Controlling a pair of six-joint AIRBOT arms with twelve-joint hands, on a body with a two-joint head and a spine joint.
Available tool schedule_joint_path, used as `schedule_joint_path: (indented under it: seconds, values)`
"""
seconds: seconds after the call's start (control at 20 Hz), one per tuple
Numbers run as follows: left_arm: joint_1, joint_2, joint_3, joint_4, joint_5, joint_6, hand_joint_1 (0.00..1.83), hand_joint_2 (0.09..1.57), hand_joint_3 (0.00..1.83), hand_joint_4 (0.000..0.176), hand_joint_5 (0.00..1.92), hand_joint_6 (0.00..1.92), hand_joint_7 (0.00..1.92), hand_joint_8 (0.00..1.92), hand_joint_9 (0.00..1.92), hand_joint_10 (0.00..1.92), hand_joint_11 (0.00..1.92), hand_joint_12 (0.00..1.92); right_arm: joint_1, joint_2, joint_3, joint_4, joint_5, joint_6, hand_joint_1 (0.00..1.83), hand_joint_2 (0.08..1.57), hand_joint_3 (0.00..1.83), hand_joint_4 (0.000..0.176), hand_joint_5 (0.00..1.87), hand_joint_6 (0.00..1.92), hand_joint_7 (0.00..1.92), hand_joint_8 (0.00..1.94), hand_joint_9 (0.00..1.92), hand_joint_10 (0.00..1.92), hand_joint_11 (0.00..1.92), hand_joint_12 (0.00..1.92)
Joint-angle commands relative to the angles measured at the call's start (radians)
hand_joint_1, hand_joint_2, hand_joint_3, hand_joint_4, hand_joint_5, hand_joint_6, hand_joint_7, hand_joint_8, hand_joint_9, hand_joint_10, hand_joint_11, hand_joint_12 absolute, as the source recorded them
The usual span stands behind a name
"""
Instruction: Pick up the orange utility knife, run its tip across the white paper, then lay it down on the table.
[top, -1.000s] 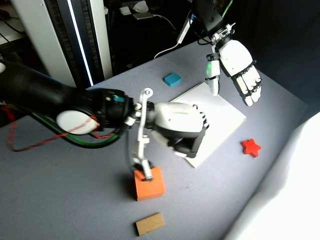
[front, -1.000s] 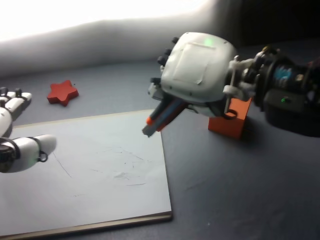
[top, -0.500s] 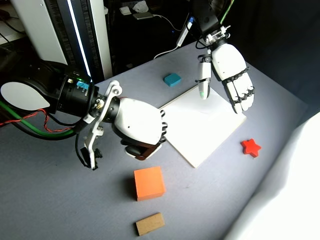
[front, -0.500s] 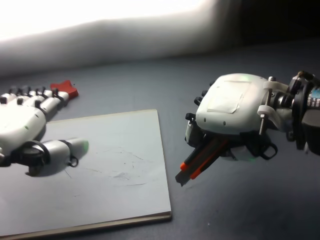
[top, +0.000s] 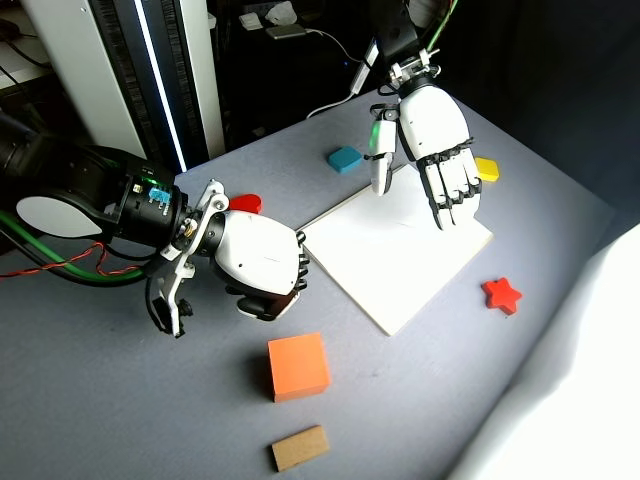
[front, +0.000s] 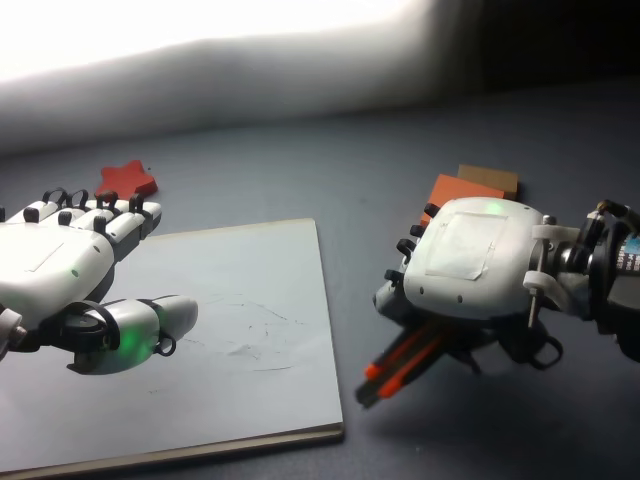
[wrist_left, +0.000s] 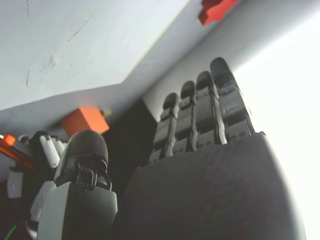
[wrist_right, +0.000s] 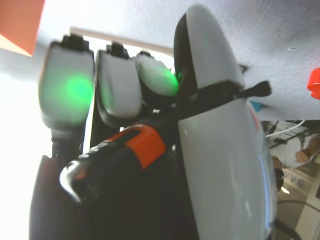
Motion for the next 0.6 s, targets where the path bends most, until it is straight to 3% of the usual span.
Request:
schedule_joint_path:
  seconds: [0.0, 0.1, 0.2, 0.25, 0.3, 0.4, 0.45, 0.5, 0.55]
  values:
    - [-0.012, 0.004, 0.007, 0.049, -0.080, 0.005, 0.00, 1.33, 0.00, 0.022, 0.01, 0.00, 0.06, 0.00, 0.07, 0.00, 0.00, 0.44, 0.004, 0.002, -0.001, 0.001, 0.109, -0.007, 1.08, 1.10, 0.59, 0.000, 0.54, 1.71, 0.64, 1.85, 0.61, 1.92, 0.59, 1.92]
    - [-0.012, 0.004, 0.009, 0.049, -0.081, 0.005, 0.02, 1.32, 0.00, 0.026, 0.03, 0.01, 0.07, 0.01, 0.07, 0.00, 0.00, 0.44, 0.004, 0.004, -0.001, 0.001, 0.109, -0.007, 1.09, 1.26, 0.20, 0.000, 0.60, 1.53, 0.58, 1.79, 0.45, 1.92, 0.47, 1.92]
    - [-0.012, 0.004, 0.009, 0.049, -0.082, 0.005, 0.02, 1.33, 0.00, 0.024, 0.02, 0.00, 0.06, 0.00, 0.08, 0.00, 0.00, 0.44, 0.005, 0.008, -0.001, 0.001, 0.110, -0.008, 1.05, 1.36, 0.02, 0.007, 0.49, 1.65, 0.57, 1.70, 0.30, 1.82, 0.37, 1.92]
    - [-0.012, 0.004, 0.009, 0.049, -0.082, 0.005, 0.00, 1.33, 0.00, 0.025, 0.02, 0.00, 0.07, 0.00, 0.08, 0.01, 0.00, 0.44, 0.004, 0.013, -0.001, 0.001, 0.116, -0.021, 1.01, 1.27, 0.00, 0.000, 0.29, 1.28, 0.36, 1.31, 0.25, 1.64, 0.19, 1.92]
    - [-0.012, 0.003, 0.008, 0.049, -0.082, 0.005, 0.00, 1.33, 0.00, 0.025, 0.02, 0.00, 0.07, 0.00, 0.09, 0.01, 0.00, 0.46, 0.004, 0.016, -0.001, 0.000, 0.121, -0.026, 0.95, 1.25, 0.00, 0.000, 0.22, 1.07, 0.31, 1.06, 0.24, 1.51, 0.11, 1.92]
    - [-0.012, 0.003, 0.007, 0.049, -0.082, 0.005, 0.01, 1.33, 0.00, 0.023, 0.03, 0.00, 0.06, 0.00, 0.08, 0.00, 0.00, 0.47, 0.006, 0.024, -0.001, -0.007, 0.123, -0.027, 0.72, 1.18, 0.00, 0.000, 0.18, 0.68, 0.34, 0.51, 0.19, 1.10, 0.00, 1.70]
    - [-0.012, 0.003, 0.007, 0.049, -0.082, 0.005, 0.01, 1.33, 0.00, 0.023, 0.03, 0.00, 0.06, 0.00, 0.08, 0.00, 0.00, 0.46, 0.007, 0.026, -0.001, -0.011, 0.124, -0.027, 0.57, 1.09, 0.00, 0.000, 0.09, 0.40, 0.25, 0.22, 0.10, 0.72, 0.00, 1.29]
    - [-0.012, 0.003, 0.007, 0.049, -0.082, 0.005, 0.02, 1.33, 0.00, 0.024, 0.03, 0.00, 0.07, 0.00, 0.08, 0.00, 0.00, 0.45, 0.009, 0.028, -0.001, -0.014, 0.129, -0.027, 0.52, 1.06, 0.00, 0.000, 0.09, 0.20, 0.22, 0.07, 0.11, 0.45, 0.00, 0.96]
    - [-0.012, 0.003, 0.007, 0.049, -0.084, 0.005, 0.00, 1.33, 0.00, 0.024, 0.03, 0.00, 0.07, 0.00, 0.08, 0.00, 0.00, 0.47, 0.010, 0.033, -0.002, -0.018, 0.139, -0.027, 0.46, 1.03, 0.00, 0.000, 0.05, 0.08, 0.16, 0.01, 0.07, 0.22, 0.00, 0.50]
